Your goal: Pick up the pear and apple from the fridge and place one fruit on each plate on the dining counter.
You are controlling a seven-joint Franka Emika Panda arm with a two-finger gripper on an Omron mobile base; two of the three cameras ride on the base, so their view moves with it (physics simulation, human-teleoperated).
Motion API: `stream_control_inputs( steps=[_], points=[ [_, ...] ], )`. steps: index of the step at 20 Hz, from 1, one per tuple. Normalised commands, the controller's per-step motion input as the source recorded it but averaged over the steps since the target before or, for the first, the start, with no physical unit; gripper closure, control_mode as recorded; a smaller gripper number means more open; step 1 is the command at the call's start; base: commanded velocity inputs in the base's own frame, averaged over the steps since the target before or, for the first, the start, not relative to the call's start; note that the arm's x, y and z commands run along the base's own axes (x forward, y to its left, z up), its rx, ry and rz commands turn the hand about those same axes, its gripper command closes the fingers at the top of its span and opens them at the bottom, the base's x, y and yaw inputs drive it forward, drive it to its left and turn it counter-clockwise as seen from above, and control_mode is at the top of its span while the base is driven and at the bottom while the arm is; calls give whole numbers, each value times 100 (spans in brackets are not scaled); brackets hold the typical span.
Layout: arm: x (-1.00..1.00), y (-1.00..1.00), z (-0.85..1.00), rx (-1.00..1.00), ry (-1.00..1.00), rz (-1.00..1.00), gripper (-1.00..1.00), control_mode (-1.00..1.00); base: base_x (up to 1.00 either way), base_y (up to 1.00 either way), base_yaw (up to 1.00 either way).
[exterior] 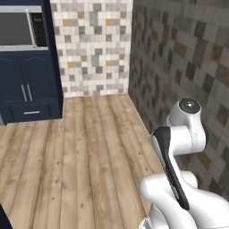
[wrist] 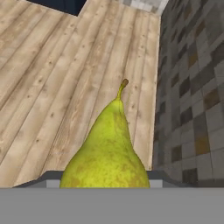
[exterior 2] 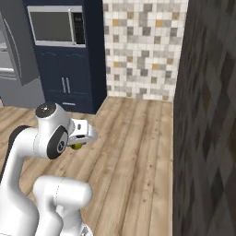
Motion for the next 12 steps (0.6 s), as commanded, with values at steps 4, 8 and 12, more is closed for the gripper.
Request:
stream_control_inputs(
  steps=[4,8,12],
  points=[
    [0,0,0,0,0,0,100,100,-100,3,0],
    [0,0,0,0,0,0,100,100,-100,22,0],
    [0,0,0,0,0,0,100,100,-100,41,0]
  ],
)
